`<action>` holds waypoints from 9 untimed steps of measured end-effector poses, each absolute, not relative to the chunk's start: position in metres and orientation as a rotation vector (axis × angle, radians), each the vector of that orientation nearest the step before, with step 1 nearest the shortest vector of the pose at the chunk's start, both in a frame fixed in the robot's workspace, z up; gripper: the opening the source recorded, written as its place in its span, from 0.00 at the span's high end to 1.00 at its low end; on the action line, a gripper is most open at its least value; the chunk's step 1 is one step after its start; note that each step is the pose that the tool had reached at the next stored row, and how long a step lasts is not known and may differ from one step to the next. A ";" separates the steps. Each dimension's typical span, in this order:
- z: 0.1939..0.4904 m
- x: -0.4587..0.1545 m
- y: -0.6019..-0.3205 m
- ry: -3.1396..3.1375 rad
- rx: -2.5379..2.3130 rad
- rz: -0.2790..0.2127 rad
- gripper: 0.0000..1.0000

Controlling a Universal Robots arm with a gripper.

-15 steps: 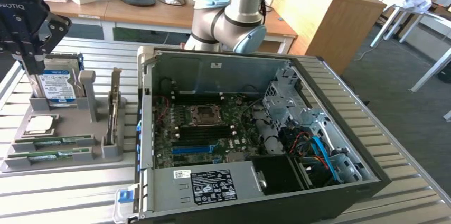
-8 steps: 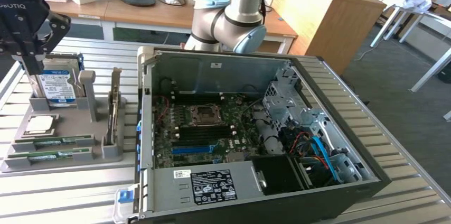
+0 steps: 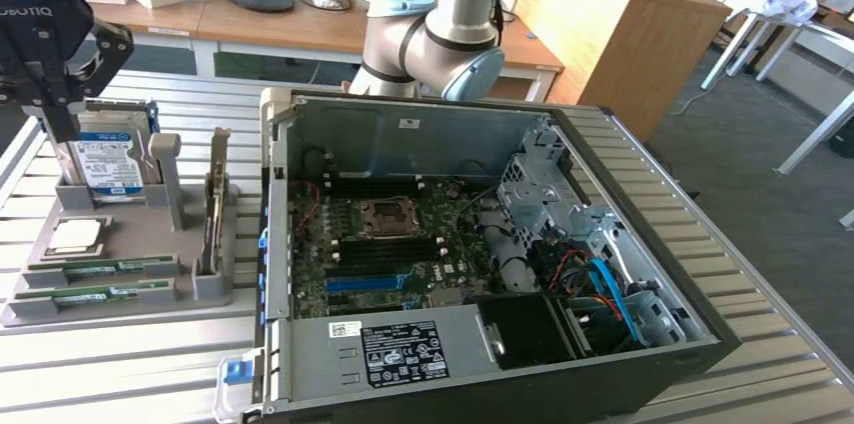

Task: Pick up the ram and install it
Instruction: 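Pick up the ram and move it above insertion slot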

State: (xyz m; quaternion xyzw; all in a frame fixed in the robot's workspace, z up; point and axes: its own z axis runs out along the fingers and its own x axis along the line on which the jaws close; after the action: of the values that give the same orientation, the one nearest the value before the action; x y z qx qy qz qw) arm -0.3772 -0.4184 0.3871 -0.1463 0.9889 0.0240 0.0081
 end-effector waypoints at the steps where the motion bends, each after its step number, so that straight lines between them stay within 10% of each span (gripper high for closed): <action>1: 0.387 -0.377 -0.418 3.087 -0.485 0.075 0.90; 9: 0.386 -0.377 -0.418 3.047 -0.711 0.077 0.90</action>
State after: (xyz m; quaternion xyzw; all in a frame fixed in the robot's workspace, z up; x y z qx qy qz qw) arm -0.3772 -0.4184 0.3865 -0.2271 0.9735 0.0245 0.0061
